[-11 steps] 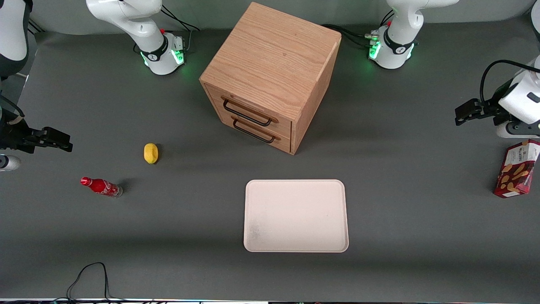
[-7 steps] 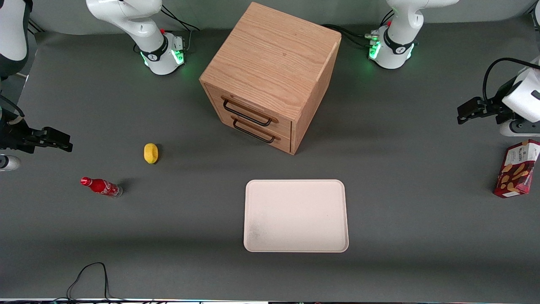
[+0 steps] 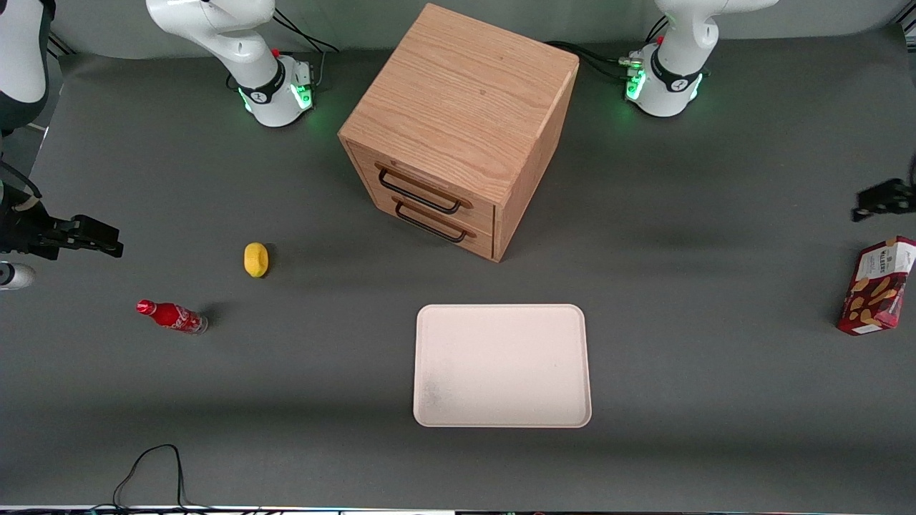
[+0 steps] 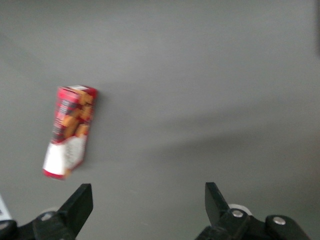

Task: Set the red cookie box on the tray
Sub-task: 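Move the left gripper, open, toward the red tartan shortbread box, then lower the left gripper onto the shortbread box and close on it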

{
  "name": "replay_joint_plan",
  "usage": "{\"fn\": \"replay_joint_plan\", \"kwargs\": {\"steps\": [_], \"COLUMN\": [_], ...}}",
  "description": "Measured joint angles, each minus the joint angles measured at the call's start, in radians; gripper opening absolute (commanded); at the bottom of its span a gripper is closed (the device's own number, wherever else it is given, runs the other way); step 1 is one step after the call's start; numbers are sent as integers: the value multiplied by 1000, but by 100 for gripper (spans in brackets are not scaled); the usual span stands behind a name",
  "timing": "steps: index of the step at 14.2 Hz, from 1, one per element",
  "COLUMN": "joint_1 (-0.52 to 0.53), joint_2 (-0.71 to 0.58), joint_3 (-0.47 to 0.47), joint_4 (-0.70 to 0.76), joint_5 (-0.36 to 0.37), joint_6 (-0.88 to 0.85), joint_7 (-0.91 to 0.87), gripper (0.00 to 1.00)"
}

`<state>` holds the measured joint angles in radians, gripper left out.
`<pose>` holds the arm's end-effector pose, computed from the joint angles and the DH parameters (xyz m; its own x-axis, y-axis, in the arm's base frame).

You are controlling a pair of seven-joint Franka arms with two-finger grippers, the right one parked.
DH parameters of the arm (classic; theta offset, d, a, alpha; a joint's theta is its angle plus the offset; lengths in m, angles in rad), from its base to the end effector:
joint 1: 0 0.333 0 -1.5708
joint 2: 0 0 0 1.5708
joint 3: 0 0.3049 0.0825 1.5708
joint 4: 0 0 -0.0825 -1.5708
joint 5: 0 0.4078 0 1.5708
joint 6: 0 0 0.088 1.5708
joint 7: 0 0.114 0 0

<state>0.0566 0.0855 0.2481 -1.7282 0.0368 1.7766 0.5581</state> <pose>0.5794 0.1817 0.4962 0.9644 -0.2578 -0.0595 -0.2598 -0.9652 -0.0297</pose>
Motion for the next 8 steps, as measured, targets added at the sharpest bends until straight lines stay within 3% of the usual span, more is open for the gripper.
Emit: {"fn": "replay_joint_plan", "kwargs": {"steps": [5, 8], "joint_1": [88, 159], "joint_2": [157, 261], "joint_3": [69, 71], "joint_4": [-5, -4], "joint_5": [-4, -84], "joint_6": [239, 329], "joint_7": [432, 646], "gripper": [100, 100]}}
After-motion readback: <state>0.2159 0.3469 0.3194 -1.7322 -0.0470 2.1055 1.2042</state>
